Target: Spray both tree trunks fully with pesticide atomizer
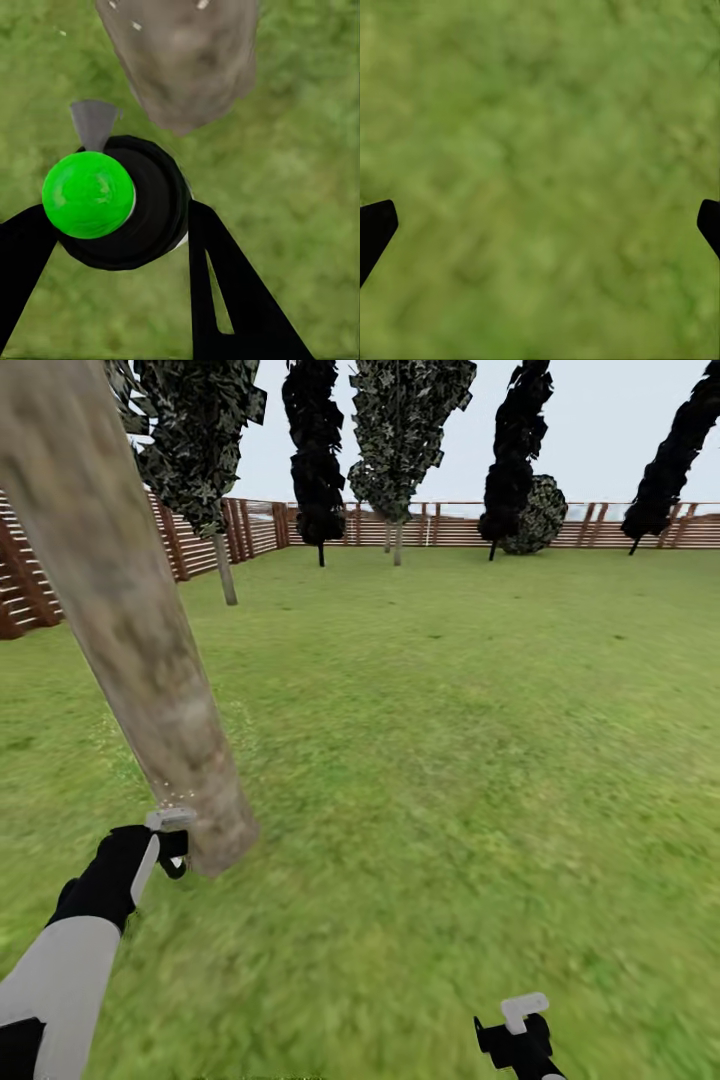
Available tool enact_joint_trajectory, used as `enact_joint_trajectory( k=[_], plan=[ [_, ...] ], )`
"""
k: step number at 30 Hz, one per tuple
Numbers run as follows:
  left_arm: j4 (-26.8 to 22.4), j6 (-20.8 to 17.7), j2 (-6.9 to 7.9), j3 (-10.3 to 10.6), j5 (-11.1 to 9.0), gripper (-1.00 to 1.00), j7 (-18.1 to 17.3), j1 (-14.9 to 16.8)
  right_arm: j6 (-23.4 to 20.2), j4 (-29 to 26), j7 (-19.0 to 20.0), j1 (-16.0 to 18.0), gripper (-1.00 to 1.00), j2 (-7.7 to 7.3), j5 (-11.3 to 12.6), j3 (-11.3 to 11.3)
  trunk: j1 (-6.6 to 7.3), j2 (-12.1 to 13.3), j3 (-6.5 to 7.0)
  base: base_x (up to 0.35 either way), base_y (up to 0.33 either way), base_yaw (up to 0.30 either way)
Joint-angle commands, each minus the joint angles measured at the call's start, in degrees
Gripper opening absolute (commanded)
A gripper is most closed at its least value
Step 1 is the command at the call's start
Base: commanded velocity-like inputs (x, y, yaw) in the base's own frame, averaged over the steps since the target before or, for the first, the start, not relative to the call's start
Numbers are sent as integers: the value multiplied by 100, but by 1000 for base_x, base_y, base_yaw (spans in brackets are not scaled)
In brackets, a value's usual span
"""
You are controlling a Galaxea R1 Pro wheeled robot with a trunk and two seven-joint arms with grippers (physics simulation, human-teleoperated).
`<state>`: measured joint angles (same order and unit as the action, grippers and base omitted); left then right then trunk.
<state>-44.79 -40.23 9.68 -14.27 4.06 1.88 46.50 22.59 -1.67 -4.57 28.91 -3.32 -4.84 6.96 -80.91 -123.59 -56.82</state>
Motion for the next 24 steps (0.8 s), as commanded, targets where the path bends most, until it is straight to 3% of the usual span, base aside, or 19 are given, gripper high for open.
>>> enact_joint_trajectory(
  k=[1,4,7,9,10,11,13,17,24],
  plan=[
    [-159,-83,-8,1,4,-100,-3,32,0,0,0,-1,100,-1,-3,4,0,0,0,0,-1,272],
    [-398,-193,-25,9,6,-100,-3,355,0,0,0,0,100,0,-2,2,0,0,0,0,0,268],
    [-415,-540,-38,22,7,-100,-3,760,0,0,0,-1,100,-2,0,1,0,0,0,0,0,136],
    [-416,-670,21,26,22,-100,-3,990,0,0,0,1,100,-9,-5,-1,0,0,0,0,0,12],
    [-408,-684,79,28,41,-100,-9,1003,0,0,0,0,100,-15,-7,-1,0,0,0,0,0,3],
    [-398,-690,311,33,48,-100,-22,969,0,0,-6,-1,100,-18,-8,-2,0,0,0,0,0,0],
    [-405,-696,534,56,37,-100,-44,937,0,0,-8,1,100,-24,-8,-2,0,0,0,0,0,0],
    [-396,-696,544,393,25,-100,-39,933,0,0,-8,0,100,-24,0,-2,0,0,0,45,-47,0],
    [-367,-697,511,408,-1,-100,-39,932,0,0,-5,1,100,-19,1,-2,0,0,0,17,-267,0]
  ],
)
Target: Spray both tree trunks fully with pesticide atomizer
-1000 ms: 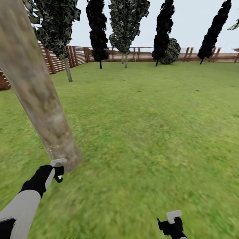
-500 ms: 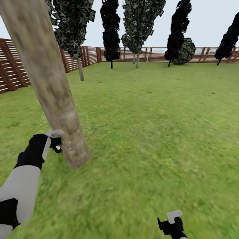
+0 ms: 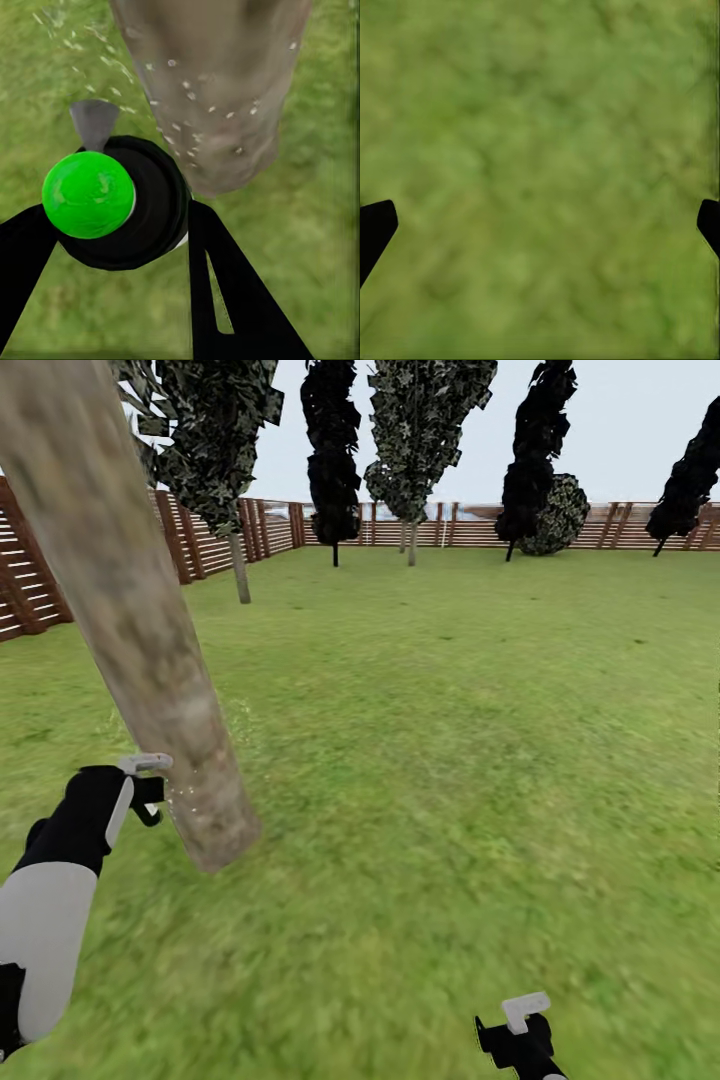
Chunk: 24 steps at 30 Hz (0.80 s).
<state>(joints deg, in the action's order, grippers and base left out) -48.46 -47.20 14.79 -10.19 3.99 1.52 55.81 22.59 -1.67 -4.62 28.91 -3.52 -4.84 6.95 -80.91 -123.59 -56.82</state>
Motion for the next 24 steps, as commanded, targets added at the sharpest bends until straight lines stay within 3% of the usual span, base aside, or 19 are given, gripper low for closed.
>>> enact_joint_trajectory(
  k=[1,12,19,24],
  plan=[
    [2,0,-1,0,5,-100,-2,0,0,0,-2,0,100,0,0,0,0,0,0,0,-274,0],
    [-5,0,6,6,19,-100,6,0,0,0,-3,0,100,16,0,0,0,0,0,0,-273,4],
    [-6,6,1,0,2,-100,6,0,0,0,0,-3,100,18,0,0,0,0,0,0,-274,209],
    [20,9,-2,1,-3,-100,15,0,0,0,-4,0,100,17,0,0,0,0,0,8,-273,28]
  ],
)
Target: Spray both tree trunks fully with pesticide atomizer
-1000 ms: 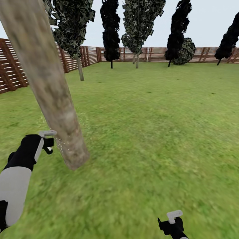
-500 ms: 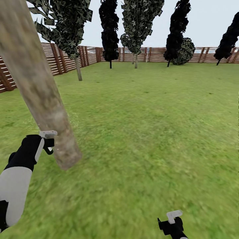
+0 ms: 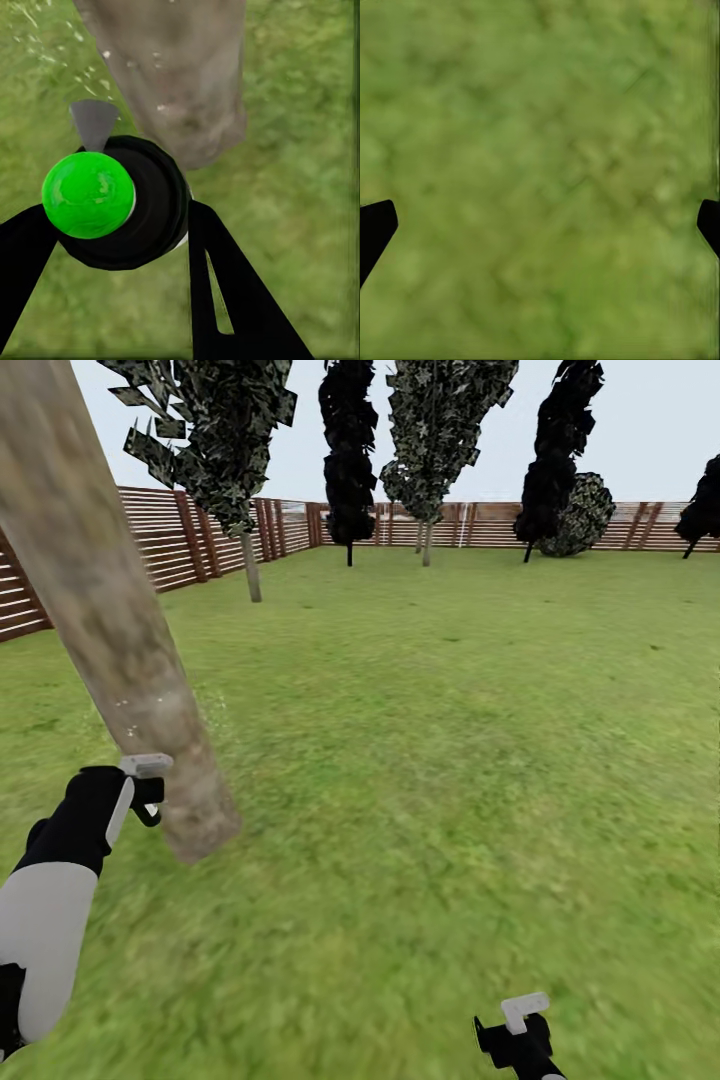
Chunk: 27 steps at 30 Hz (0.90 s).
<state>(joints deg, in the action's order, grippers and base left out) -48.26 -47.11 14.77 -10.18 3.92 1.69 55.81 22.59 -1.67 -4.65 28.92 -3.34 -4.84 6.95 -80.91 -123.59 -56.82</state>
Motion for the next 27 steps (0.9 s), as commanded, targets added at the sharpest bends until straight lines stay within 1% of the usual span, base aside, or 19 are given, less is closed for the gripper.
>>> enact_joint_trajectory(
  k=[1,5,7,9,11,13,16,19,21,23,25,27],
  plan=[
    [0,0,0,-1,3,-100,-2,0,0,-1,1,0,100,0,0,0,0,0,0,72,-274,1],
    [17,0,0,-2,3,-100,-2,0,0,-2,3,-1,100,0,0,0,0,0,0,91,-274,1],
    [28,2,2,-3,5,-100,1,-5,0,-4,3,-1,100,0,0,0,0,0,0,98,-274,161],
    [67,18,24,-26,27,-100,18,-170,0,-3,5,-1,100,0,0,0,0,0,0,135,-266,253],
    [86,27,122,-60,52,-100,33,-373,0,0,3,0,100,0,0,0,0,0,0,194,-228,274],
    [84,49,141,-63,68,-100,56,-517,0,0,2,-1,100,0,0,0,0,0,0,245,-176,276],
    [80,59,106,-63,46,-100,68,-544,0,0,6,-1,100,0,0,0,0,0,0,323,-1,269],
    [69,62,65,-90,22,-100,68,-545,0,0,8,-1,100,-15,0,0,0,0,0,311,177,35],
    [50,70,84,-71,40,-100,64,-545,0,0,0,-1,100,-30,0,0,0,0,0,65,43,1],
    [184,95,118,-61,61,-100,57,-700,0,0,2,0,100,-25,0,0,0,0,0,9,6,0],
    [239,155,93,-55,42,-100,51,-781,0,-3,5,0,100,-9,2,0,0,0,0,1,1,41],
    [245,239,71,-54,17,-100,51,-789,0,-1,3,-1,100,-2,1,0,0,0,0,0,0,215]
  ],
)
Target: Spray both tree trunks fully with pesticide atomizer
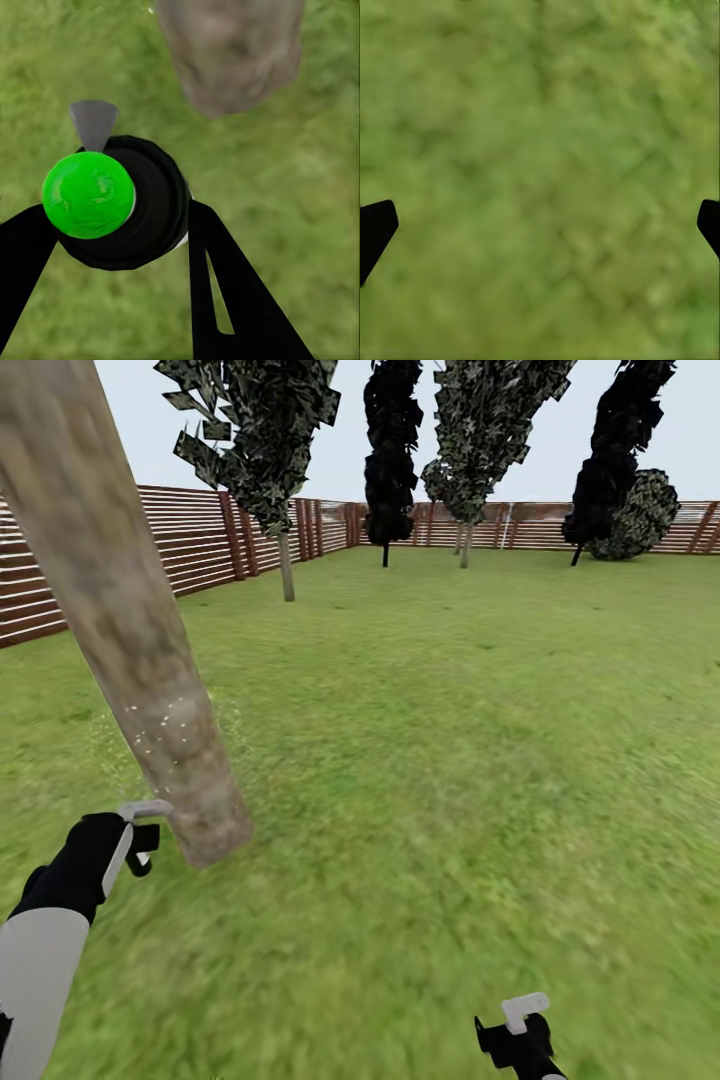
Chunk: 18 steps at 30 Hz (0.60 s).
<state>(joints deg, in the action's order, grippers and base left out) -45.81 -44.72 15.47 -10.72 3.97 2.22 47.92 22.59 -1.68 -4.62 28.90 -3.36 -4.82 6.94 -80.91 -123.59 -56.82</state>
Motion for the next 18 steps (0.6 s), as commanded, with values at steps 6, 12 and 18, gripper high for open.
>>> enact_joint_trajectory(
  k=[6,12,18],
  plan=[
    [-11,34,-48,8,-9,-100,6,-2,0,1,2,-1,100,2,-1,1,0,0,0,120,-111,63],
    [-24,34,-50,9,-9,-100,7,-2,0,1,4,-2,100,2,-1,1,0,0,0,167,-223,0],
    [-46,34,-45,9,-2,-100,7,-2,0,1,5,0,100,2,-1,1,0,0,0,49,-265,0]
  ],
)
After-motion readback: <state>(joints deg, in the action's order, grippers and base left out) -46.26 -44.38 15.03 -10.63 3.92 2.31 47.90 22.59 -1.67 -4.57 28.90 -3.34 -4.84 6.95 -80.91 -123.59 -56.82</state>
